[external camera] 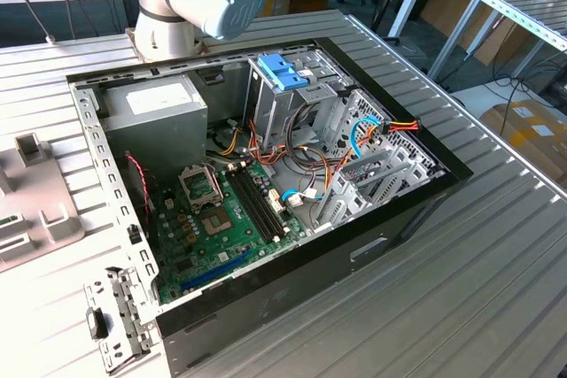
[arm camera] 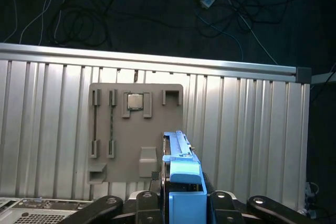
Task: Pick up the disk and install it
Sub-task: 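Pick up the disk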
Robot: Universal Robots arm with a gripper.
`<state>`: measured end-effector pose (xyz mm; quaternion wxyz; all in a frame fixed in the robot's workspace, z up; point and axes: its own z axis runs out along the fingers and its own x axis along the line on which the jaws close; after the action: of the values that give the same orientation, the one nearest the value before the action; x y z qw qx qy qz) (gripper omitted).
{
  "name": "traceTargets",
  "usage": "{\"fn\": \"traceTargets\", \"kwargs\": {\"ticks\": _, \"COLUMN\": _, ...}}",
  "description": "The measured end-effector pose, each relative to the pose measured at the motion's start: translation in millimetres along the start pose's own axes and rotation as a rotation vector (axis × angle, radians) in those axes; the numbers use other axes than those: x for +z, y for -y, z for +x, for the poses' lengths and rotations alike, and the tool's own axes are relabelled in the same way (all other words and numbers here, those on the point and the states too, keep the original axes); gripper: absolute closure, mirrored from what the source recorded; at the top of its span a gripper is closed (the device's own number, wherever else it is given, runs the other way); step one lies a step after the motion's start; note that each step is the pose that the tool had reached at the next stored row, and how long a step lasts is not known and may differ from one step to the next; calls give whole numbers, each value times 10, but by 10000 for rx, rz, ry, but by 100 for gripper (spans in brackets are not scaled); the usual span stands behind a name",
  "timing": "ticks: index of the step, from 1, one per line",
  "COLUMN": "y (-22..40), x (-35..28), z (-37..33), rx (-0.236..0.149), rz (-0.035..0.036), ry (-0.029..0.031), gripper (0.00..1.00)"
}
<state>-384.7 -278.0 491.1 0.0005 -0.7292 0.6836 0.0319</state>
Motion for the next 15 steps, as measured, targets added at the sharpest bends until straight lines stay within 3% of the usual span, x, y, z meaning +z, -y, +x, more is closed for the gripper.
{"fn": "traceTargets", "kwargs": {"ticks": 15, "y": 69, "x": 1, "z": 71, "rx": 0, "rz": 0, "ry": 0, "gripper": 63}}
